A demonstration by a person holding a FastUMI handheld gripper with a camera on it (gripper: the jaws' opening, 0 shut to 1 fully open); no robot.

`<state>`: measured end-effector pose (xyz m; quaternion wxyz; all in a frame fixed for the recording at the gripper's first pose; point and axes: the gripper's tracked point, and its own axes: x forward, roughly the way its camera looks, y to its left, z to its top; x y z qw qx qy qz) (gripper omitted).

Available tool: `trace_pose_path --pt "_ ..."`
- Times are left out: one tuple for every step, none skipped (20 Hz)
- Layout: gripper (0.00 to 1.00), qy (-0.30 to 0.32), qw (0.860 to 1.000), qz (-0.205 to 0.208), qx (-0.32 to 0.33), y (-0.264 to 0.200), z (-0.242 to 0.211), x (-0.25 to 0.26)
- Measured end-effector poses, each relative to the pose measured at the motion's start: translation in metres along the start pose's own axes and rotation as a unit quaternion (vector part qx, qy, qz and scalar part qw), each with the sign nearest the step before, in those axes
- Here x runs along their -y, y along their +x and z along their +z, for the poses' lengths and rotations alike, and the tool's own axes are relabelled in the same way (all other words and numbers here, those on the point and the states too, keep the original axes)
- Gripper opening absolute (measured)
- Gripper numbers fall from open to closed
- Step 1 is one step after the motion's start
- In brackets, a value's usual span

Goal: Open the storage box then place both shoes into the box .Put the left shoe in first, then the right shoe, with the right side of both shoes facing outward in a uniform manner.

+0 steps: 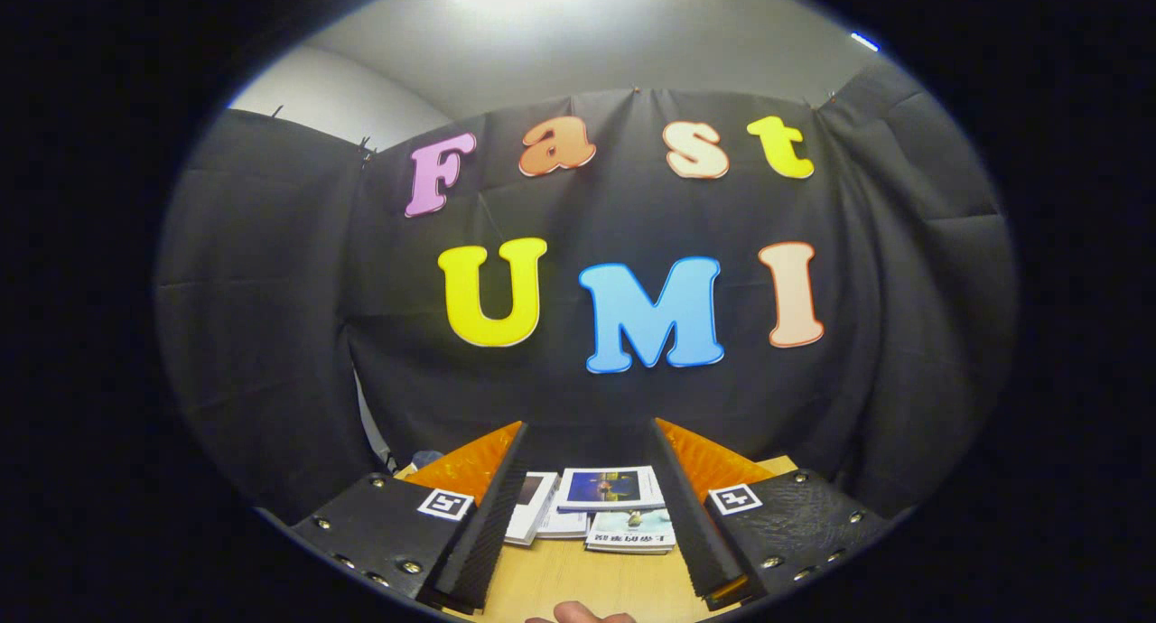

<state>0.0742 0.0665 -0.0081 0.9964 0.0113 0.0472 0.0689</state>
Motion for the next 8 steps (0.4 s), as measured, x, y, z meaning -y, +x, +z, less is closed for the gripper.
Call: trace_pose_path --pt "0.80 -0.002 1.000 0.002 0.005 -0.0035 0.0020 -0.0008" --pt "0.80 -0.003 1.000 0.001 0.005 -0.0069 0.0027 0.0002" --pt "0.80 -0.001 1.000 0.003 0.005 -0.0088 0.0014 0.0009" --pt "0.80 0.004 1.000 0.003 0.005 -0.0094 0.0009 0.0007" --pt "0.80 0.007 1.000 0.001 0.006 -0.0111 0.0018 0.0022" --pt "0.80 0.007 1.000 0.000 0.007 -0.0099 0.0013 0.0042" --pt "0.80 0.005 1.000 -0.001 0.006 -0.0093 0.0013 0.0052" --pt "0.80 0.004 1.000 -0.001 0.006 -0.0103 0.0013 0.0056"
